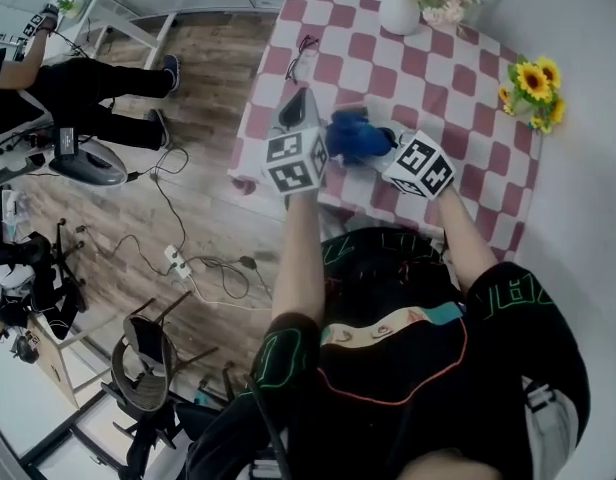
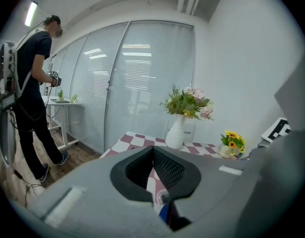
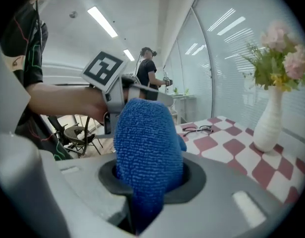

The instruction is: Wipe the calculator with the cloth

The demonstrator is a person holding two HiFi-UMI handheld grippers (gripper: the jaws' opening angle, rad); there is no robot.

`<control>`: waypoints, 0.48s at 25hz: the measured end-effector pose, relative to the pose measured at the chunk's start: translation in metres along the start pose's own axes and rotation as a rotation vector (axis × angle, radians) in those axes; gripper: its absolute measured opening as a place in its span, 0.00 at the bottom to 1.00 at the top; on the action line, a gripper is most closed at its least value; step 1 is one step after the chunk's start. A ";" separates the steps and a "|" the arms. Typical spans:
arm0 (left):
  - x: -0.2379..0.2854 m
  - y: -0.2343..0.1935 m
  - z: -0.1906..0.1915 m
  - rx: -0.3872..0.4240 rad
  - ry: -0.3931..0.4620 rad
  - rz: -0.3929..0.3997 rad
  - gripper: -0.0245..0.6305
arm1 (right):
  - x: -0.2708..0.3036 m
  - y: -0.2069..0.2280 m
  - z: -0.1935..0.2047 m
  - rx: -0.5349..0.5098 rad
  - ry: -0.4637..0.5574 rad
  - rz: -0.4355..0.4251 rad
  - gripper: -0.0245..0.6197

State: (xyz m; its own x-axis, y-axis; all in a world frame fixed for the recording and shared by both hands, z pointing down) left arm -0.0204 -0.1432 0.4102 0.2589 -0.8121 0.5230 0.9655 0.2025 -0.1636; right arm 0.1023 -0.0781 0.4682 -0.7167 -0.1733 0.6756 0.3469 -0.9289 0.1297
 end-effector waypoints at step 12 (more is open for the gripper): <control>-0.016 -0.011 -0.049 -0.016 0.130 -0.035 0.05 | -0.045 0.071 -0.100 0.165 0.261 0.198 0.22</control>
State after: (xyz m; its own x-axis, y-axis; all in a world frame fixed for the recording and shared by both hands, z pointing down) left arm -0.0361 -0.1591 0.3630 0.2186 -0.8828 0.4157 0.9730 0.1651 -0.1610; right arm 0.0992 -0.1686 0.3745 -0.7487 -0.4417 0.4943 0.5720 -0.8073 0.1451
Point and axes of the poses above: the fingertips, and each gripper's own axes: x forward along the fingers, y to its right, z out of its underside, the point moved 4 cm from there along -x, backward along the fingers, and after that the axes turned 12 degrees about -y, right-handed, at the moved point
